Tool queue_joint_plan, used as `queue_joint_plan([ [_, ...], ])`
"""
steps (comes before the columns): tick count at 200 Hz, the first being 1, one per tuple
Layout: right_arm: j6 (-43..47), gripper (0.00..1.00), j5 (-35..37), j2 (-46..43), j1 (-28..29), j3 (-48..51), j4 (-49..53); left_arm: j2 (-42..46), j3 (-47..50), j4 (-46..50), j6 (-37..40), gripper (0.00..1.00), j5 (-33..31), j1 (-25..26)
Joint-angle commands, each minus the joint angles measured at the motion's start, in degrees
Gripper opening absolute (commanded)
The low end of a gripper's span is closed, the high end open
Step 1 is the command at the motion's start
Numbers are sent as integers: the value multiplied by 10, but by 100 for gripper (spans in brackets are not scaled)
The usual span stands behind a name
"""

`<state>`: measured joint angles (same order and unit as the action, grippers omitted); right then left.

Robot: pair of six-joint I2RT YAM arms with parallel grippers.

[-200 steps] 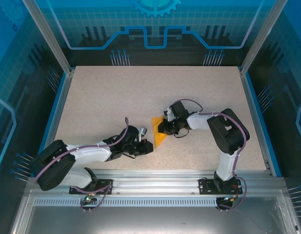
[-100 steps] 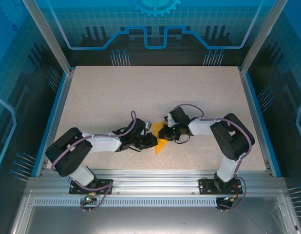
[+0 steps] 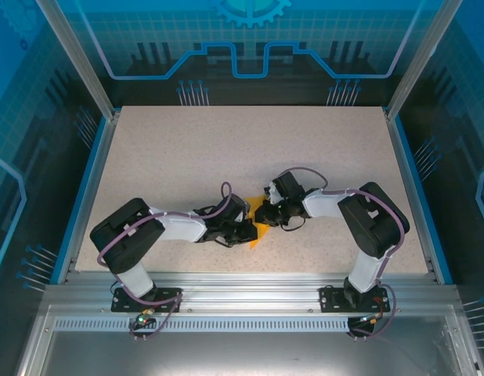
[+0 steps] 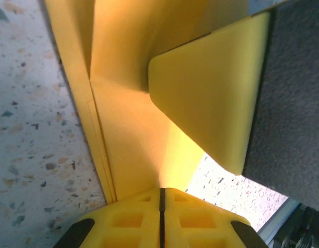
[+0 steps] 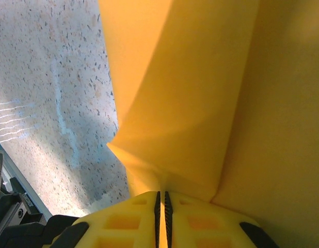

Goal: Fold a paper plane with a square sheet of paper (pick it up from the middle)
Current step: Fourth fold the wing at the center of the table.

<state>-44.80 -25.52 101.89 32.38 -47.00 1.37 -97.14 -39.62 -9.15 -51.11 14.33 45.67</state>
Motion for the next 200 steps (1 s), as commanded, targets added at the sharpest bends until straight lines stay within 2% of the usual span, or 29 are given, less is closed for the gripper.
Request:
queue_joint_plan([
  [1,7,14,13,7,7,-17,30,-29,22,92,-11,8,-42,14],
  [91,45,15,69,68,-30,-117,106,-60,74,97,-22,3,-59,33],
  [166,40,15,23,116,-69,-102,35,-58,82,92,-21,2,-56,33],
  [200,51,15,25,105,-85,-115,48,-55,93,91,-26,2,-59,33],
])
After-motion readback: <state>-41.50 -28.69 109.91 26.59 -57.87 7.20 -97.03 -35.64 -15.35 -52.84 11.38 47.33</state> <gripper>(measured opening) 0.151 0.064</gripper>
